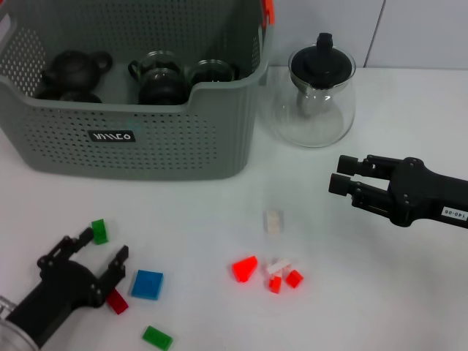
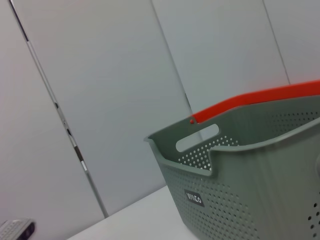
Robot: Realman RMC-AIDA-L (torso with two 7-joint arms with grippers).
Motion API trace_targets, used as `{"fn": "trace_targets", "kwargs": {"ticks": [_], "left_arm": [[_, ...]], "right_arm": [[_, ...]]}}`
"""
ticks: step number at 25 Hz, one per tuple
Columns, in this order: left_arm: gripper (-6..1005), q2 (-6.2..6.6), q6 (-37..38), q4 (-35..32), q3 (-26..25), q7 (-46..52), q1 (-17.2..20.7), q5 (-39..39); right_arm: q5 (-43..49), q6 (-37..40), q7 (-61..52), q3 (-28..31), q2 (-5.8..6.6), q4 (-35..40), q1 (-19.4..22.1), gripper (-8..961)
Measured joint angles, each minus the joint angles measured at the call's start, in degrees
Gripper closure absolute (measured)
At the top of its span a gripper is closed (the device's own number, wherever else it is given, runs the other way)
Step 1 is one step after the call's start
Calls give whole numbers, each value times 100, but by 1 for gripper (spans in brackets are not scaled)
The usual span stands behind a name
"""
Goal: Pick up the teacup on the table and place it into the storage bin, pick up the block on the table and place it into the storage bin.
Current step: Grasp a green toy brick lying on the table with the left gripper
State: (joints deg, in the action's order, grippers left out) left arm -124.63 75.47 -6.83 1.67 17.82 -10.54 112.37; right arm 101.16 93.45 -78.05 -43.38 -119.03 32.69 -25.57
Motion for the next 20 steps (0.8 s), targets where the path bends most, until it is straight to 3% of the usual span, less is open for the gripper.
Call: {"fn": "trace_targets", "kwargs": {"ticks": [7,13,20], "left_arm": [[339,0,443,-25,-33,36,130,327],[340,31,365,-125,-319,46,16,298],[339,29,197,-223,-261,339,33,341]], "right_arm": [[0,0,0,-3,3,0,-2,479],[0,-3,0,-5,3,0,9,479],[0,15,1,27,-5,0,69,479]]}}
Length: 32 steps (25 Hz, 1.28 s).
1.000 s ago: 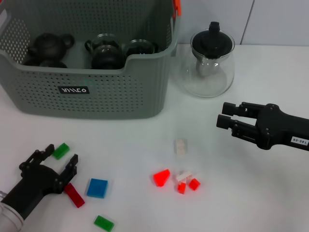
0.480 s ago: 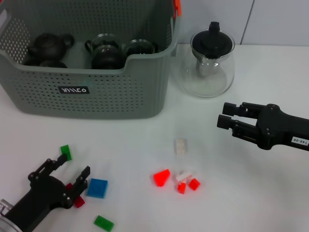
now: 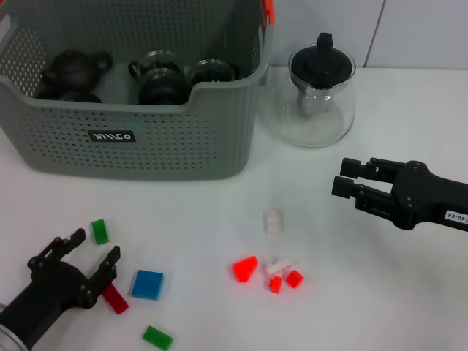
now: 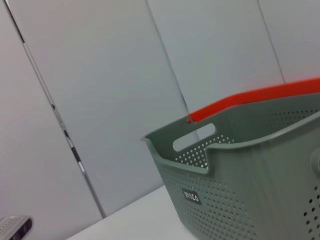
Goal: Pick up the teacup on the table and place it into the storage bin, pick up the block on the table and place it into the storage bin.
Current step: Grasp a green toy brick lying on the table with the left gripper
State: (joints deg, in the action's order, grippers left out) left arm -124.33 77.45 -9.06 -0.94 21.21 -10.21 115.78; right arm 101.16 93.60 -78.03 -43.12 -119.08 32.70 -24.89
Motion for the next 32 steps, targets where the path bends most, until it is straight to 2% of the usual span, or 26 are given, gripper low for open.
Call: {"fn": "trace_targets", "kwargs": {"ticks": [13,23,32], "left_arm": [[338,-19,-229,226,332,-6,-174,10],[338,-10,85,137,123,-46,-86,-67],[337,22,-292,18,111,-6,-467,-74]], "right_arm": [[0,17,-2,6,7,0,57,479],[0,7,-2,1,2,0,48,479],[0,-16,3,-20,-12,0,45,479]]}}
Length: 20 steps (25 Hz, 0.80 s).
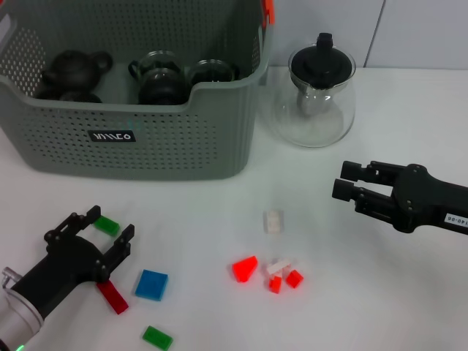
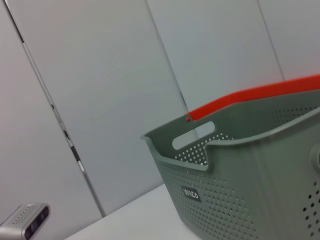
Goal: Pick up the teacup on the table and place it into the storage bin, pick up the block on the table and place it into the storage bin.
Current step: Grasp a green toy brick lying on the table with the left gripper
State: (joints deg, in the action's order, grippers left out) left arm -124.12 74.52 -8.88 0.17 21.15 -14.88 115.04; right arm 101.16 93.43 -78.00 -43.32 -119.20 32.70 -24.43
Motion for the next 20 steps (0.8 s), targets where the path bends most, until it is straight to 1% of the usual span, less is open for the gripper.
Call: {"fn": "trace_targets", "kwargs": {"ticks": [7,11,20], "left_arm": [[336,3,-94,-111,0,4,-16,0],[336,-2,-294,-112,0,13,-60,0],[330,-8,-423,-84,0,20,-120,7]], "right_arm": [[0,2,14,25,2,0,28,479],[0,-3,17,10,2,0,21,479],[0,2,1,26,2,0,17,479]]}}
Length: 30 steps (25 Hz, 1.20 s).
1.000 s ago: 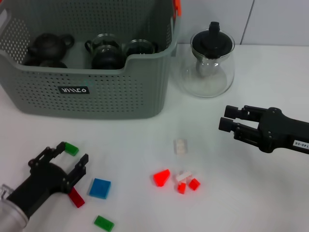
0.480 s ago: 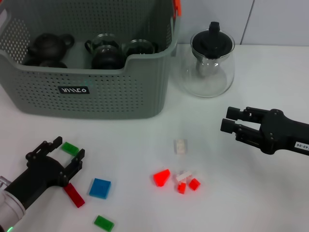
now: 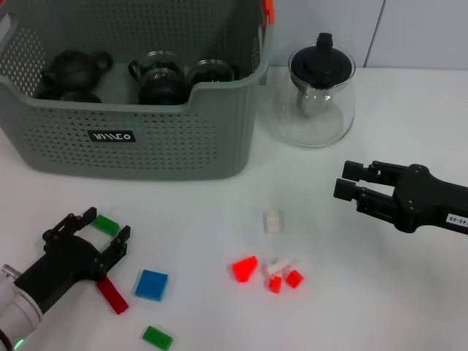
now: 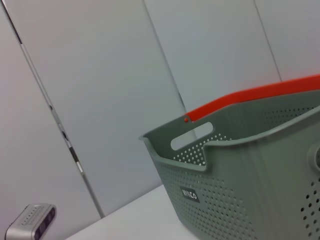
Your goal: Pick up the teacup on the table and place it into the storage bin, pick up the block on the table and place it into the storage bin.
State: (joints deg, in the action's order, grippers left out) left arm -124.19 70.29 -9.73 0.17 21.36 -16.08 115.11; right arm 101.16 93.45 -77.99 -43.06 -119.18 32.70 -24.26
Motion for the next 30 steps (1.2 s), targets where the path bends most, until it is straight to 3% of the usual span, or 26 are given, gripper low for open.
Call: {"fn": "trace_targets", "kwargs": {"ticks": [11,20,26,30], "left_arm": [[342,-8,-94,-14,-53,352,-35,-8],[555,1,95,-156,-59,626,54,-8],[590,54,1729,-949,-41,2011,266,32],[590,280,3175,-1428,-59,3385,221,12]], "right_arm": [[0,0,-5,-2,0,0,6,479],[0,18,-5,1,0,0,6,479],[0,31,-6,-1,3,0,2,479],[0,13,-5,-1,9,0,-8,479]]}}
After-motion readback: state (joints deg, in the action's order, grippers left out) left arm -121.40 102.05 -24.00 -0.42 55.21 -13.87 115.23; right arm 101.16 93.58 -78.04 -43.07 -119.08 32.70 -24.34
